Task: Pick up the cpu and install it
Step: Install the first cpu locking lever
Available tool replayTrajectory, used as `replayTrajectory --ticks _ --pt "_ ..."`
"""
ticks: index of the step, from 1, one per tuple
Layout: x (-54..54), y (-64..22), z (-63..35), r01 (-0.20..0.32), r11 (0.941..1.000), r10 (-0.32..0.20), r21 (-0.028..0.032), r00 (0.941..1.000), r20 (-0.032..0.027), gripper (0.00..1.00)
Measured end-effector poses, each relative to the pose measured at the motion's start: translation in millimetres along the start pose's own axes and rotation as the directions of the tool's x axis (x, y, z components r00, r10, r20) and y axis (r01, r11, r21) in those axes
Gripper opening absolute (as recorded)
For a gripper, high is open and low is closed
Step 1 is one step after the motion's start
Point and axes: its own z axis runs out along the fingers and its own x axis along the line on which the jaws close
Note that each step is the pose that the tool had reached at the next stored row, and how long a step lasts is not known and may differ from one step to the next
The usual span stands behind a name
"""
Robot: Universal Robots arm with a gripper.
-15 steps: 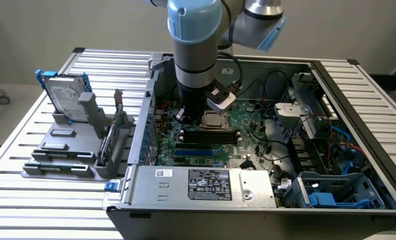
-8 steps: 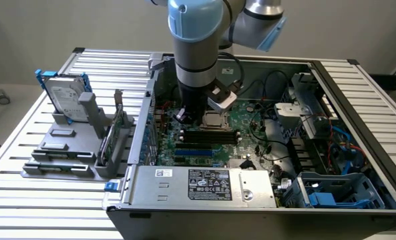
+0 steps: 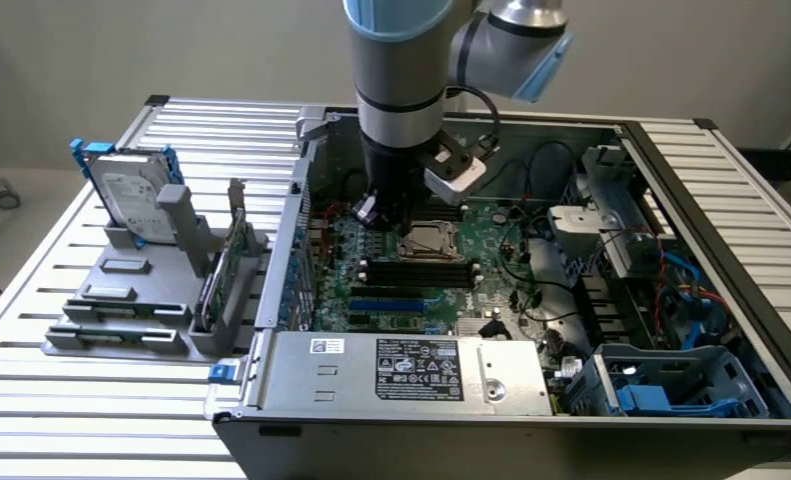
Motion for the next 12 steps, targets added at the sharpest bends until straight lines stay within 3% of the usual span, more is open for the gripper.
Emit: replayTrajectory --ticks 6,12 --pt "-1.8 4.7 -5.3 -0.004 1.0000 0.004 -0.0014 1.0000 0.0022 0.11" --pt "-4.2 6.3 2.6 -0.004 1.0000 0.004 -0.0018 1.0000 0.0018 0.11"
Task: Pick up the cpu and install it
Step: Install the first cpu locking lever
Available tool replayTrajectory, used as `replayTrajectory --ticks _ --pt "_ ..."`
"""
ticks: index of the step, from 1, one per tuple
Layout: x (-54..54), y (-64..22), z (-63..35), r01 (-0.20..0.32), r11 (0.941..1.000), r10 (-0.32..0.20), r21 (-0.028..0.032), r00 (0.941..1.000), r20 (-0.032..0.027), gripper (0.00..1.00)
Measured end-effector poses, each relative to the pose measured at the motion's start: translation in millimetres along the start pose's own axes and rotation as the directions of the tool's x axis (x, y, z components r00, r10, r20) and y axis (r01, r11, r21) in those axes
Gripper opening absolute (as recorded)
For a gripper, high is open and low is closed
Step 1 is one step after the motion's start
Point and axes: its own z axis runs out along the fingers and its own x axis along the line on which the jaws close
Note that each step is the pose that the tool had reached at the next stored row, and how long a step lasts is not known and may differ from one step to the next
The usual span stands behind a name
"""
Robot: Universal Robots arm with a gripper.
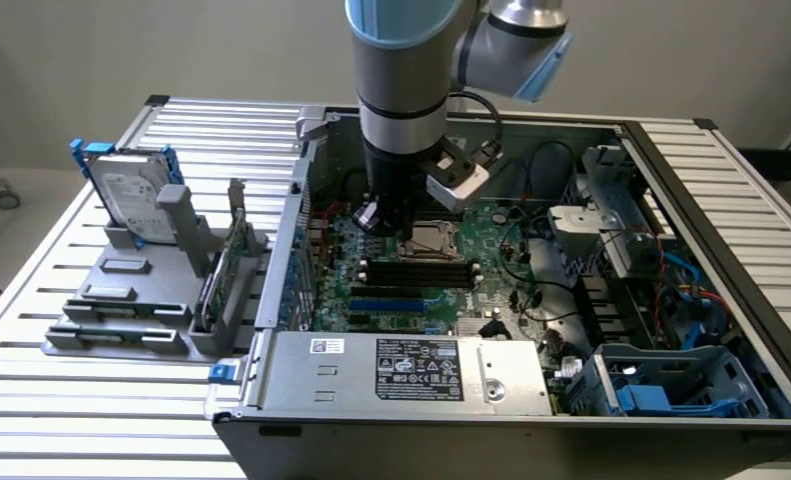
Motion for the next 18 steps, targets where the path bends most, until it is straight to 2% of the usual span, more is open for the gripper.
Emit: replayTrajectory --ticks 18 --pt "-7.5 -0.1 26.7 0.000 1.0000 0.000 -0.0005 1.0000 -0.0006 0.11"
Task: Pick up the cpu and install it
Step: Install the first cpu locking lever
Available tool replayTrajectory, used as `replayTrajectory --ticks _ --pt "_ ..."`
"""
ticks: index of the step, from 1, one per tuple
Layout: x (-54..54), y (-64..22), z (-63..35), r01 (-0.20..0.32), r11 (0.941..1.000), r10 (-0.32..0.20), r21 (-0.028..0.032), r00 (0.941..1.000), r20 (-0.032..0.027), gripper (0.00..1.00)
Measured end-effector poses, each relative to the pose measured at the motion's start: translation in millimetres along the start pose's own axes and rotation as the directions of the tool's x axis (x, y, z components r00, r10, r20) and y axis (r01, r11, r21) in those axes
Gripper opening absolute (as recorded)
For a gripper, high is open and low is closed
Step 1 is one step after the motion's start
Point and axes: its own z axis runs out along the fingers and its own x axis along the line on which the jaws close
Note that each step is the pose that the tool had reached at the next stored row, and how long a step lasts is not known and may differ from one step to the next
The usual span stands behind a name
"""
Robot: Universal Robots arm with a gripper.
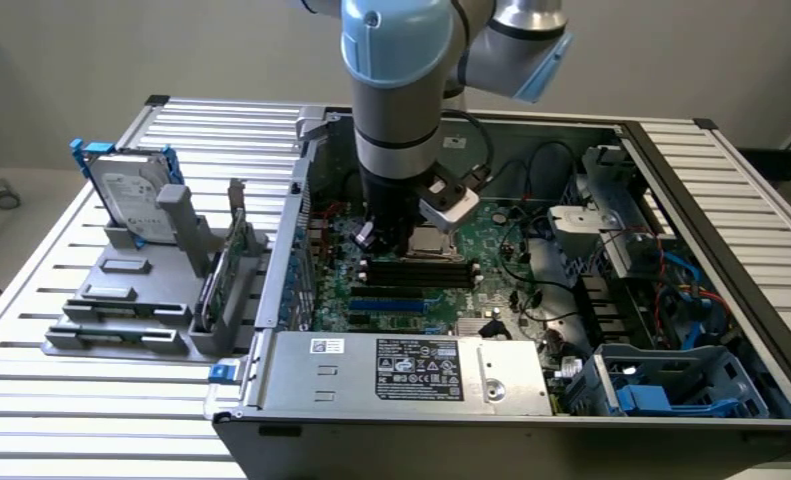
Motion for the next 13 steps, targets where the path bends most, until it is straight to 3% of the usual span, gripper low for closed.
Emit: replayTrajectory --ticks 13 --pt "-1.1 -4.2 11.7 0.018 0.9998 -0.018 0.0051 0.9998 0.0000 0.11"
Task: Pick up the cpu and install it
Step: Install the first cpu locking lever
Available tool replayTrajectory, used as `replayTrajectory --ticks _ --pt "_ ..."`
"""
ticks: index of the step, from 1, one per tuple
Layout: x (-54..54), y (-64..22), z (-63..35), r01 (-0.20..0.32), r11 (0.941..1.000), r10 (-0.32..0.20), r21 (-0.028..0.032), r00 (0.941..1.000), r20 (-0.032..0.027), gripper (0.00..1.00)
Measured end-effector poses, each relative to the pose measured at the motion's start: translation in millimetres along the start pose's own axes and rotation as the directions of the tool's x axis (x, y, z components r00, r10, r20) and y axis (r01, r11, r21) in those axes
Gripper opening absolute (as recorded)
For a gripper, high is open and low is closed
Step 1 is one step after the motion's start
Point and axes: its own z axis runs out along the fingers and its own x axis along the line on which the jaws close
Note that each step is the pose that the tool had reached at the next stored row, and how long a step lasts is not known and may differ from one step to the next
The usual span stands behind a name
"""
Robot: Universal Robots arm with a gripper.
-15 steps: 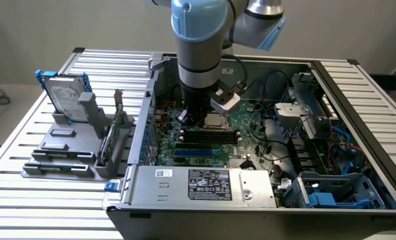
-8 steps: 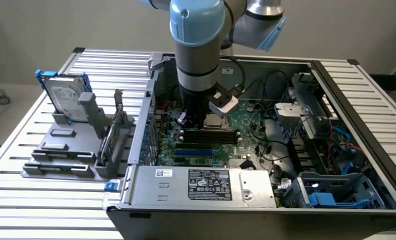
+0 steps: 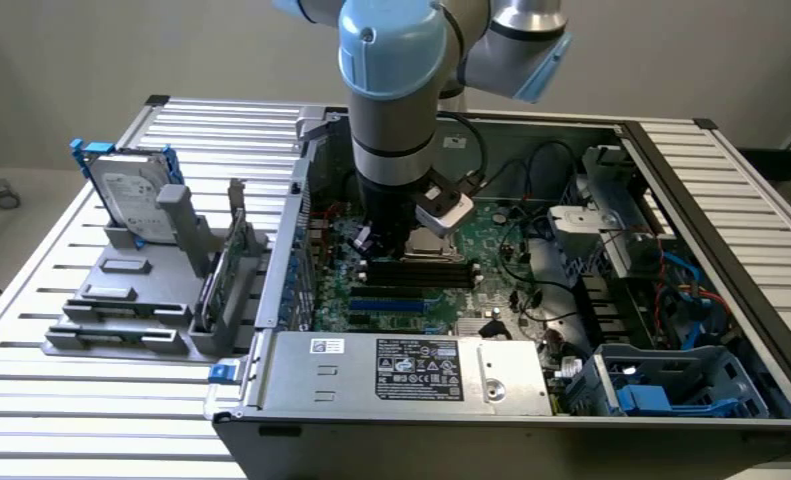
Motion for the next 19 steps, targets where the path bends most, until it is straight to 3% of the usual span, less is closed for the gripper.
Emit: replayTrajectory --ticks 19 --pt "2.6 -6.0 11.7 0.025 0.9996 -0.025 0.0073 0.9997 -0.0003 0.11"
